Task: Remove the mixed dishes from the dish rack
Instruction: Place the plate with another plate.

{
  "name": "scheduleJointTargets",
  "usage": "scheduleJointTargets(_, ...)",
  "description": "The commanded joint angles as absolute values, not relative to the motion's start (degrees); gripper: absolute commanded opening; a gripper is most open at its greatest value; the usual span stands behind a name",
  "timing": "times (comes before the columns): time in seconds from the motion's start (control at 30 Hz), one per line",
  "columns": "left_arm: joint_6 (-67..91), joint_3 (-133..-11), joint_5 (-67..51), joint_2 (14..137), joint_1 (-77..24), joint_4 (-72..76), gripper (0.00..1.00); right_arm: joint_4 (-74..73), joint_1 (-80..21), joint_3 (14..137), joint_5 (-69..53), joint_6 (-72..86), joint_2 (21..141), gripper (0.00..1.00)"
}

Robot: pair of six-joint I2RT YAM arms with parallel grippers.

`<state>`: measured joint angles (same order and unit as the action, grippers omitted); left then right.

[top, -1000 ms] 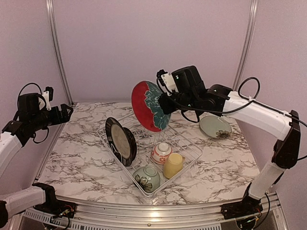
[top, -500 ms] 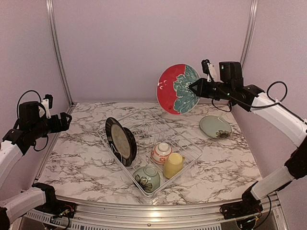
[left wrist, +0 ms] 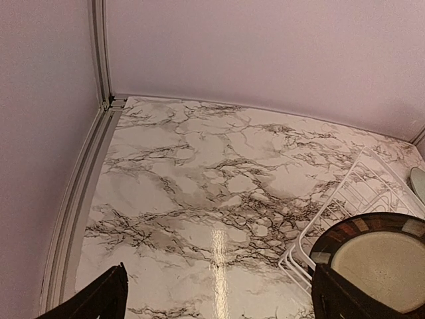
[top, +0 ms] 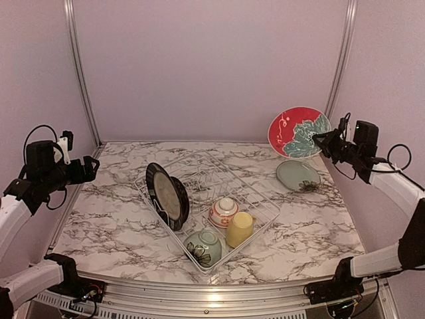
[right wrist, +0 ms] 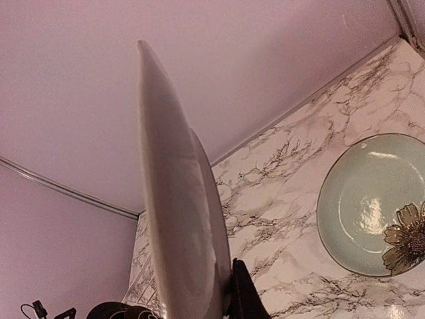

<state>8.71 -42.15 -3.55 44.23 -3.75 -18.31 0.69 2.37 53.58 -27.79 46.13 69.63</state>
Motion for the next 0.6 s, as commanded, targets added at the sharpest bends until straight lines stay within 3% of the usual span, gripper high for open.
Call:
scheduleJointTargets(0.0,8.19,-41.84,-4.03,44.15,-3.87,-18.17,0.99,16.39,8.68,49.58,-32.89,55.45,68.06,0.0)
scheduleJointTargets(0.57,7.93,-41.02,-3.05,43.65,-3.87,-17.23,0.99,14.96,14.82,53.02,-32.34,49.86,83.13,0.0)
